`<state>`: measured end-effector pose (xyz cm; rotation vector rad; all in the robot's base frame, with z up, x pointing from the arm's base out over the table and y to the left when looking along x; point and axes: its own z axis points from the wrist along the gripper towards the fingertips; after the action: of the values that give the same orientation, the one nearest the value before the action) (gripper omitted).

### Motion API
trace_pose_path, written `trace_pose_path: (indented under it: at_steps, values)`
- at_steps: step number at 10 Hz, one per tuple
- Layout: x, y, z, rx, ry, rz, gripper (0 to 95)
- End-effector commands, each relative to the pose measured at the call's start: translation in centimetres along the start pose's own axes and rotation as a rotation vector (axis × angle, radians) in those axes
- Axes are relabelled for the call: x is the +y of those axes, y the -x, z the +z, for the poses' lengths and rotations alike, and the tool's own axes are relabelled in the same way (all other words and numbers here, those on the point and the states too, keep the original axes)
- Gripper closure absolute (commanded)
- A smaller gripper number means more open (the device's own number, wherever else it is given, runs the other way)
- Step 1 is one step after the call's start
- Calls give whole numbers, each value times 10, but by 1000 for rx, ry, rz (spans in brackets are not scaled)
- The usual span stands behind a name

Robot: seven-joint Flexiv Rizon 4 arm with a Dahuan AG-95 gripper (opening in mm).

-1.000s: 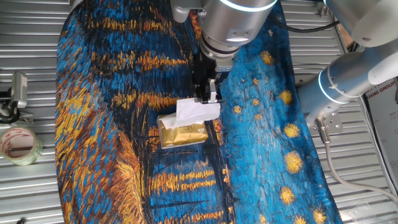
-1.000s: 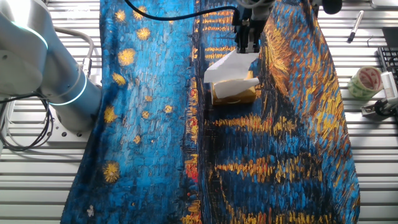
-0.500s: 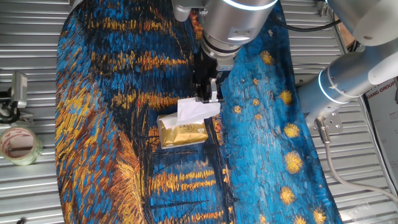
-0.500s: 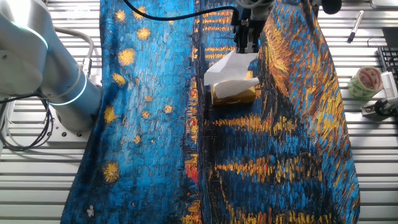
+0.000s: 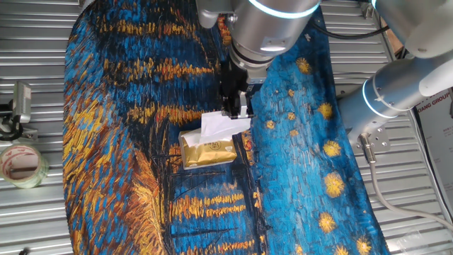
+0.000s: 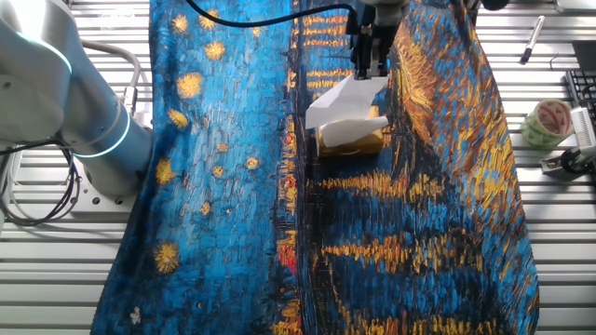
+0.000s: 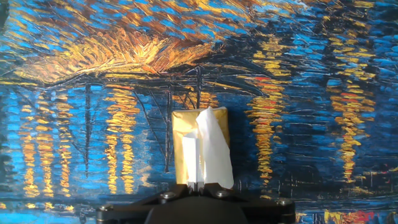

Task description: Pull out a napkin

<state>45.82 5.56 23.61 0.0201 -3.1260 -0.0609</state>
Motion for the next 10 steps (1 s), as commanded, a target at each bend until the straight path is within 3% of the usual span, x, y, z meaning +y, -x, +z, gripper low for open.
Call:
trace_pose_path:
  at_steps: [1,10]
  values:
    - [1,1,0,-1,1,4,950]
    - [9,12,0,8,2,12,950]
